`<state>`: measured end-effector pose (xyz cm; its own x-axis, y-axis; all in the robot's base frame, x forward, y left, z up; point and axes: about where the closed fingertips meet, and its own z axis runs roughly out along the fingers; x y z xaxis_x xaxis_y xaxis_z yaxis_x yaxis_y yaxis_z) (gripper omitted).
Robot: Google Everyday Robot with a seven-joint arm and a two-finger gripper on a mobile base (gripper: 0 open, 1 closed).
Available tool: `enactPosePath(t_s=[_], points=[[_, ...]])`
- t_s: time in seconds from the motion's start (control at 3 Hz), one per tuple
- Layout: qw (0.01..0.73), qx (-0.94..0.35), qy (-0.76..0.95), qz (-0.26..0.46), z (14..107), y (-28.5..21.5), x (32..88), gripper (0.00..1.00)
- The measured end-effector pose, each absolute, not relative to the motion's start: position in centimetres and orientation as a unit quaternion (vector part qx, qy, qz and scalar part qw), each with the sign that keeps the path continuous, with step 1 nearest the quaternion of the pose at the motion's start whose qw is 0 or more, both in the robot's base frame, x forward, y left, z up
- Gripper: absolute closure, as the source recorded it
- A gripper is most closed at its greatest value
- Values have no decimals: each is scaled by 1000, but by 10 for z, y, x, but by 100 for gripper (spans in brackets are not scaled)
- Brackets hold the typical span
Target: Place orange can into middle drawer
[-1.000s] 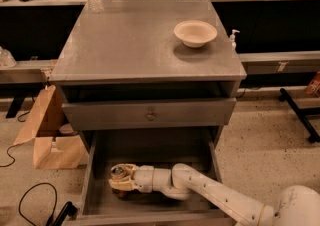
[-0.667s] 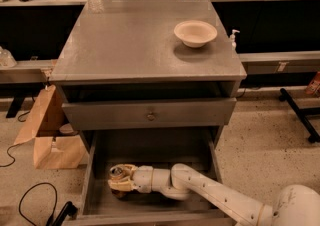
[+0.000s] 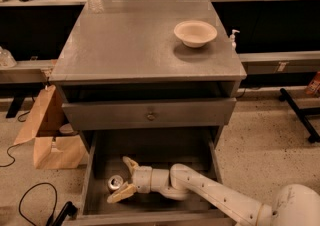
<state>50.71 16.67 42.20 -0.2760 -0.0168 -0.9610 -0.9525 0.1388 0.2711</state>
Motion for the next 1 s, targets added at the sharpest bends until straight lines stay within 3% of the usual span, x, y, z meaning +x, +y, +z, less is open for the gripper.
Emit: enactPosePath(t_s=[0.67,1.0], points=[[433,-423,615,505,457,163,505,0],[366,-447,645,499,479,153,477,0]])
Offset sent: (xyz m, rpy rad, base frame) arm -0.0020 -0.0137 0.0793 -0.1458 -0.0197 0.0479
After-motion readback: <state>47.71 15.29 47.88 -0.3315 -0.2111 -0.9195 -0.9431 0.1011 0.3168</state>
